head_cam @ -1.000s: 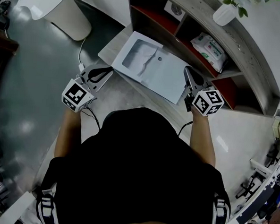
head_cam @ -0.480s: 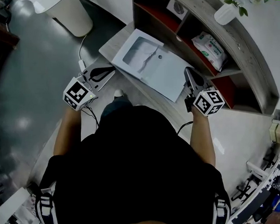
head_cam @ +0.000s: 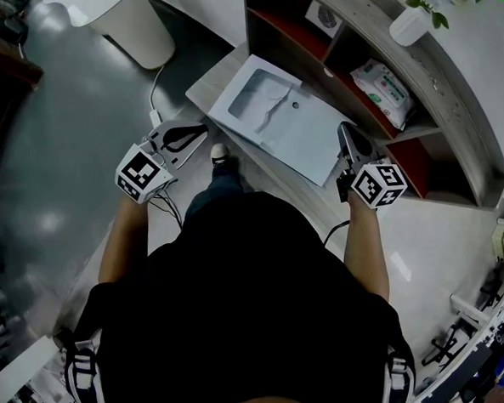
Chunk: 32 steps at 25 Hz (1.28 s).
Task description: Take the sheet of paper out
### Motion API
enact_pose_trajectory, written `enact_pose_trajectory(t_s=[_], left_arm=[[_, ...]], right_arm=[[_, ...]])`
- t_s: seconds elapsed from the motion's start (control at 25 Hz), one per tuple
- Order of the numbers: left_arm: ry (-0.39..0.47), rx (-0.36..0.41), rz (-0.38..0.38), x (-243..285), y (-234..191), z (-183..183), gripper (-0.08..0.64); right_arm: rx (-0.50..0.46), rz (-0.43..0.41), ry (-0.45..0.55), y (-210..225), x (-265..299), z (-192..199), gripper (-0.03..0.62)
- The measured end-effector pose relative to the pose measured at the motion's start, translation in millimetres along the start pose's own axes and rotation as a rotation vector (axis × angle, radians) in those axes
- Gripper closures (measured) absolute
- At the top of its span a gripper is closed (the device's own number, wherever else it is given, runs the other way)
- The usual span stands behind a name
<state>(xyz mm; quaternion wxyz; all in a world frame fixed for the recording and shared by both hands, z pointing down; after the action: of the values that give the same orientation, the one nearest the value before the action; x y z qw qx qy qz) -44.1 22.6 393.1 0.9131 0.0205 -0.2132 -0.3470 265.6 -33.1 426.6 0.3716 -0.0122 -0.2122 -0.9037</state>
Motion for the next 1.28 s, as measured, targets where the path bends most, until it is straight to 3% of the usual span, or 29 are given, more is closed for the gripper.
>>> enact_pose_trajectory(t_s=[0.4,1.28], left_arm=[[0.014,0.006,0.028,10.2,-6.8,0.6,0.531],[0.005,-0.019,0.054,31.9,-74.0,16.8,0.531]], right_arm=[[0.001,0.017,-0.013,4.7,11.8,0.8,0.578],[0.074,0.052,-0.067,29.6,69.2,18.9,0.578]])
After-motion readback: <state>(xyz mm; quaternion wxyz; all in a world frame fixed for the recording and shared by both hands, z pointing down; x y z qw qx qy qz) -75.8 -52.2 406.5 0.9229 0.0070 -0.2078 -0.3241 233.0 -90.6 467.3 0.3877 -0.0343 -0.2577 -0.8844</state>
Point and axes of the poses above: the fingertips, and each gripper's own axes: x forward along the fingers, y to its right, z out of its underside, the point moved 2 cm from there along -x, backward along the fingers, and after that the axes turned 9 degrees about -z, right-handed, at the moved point
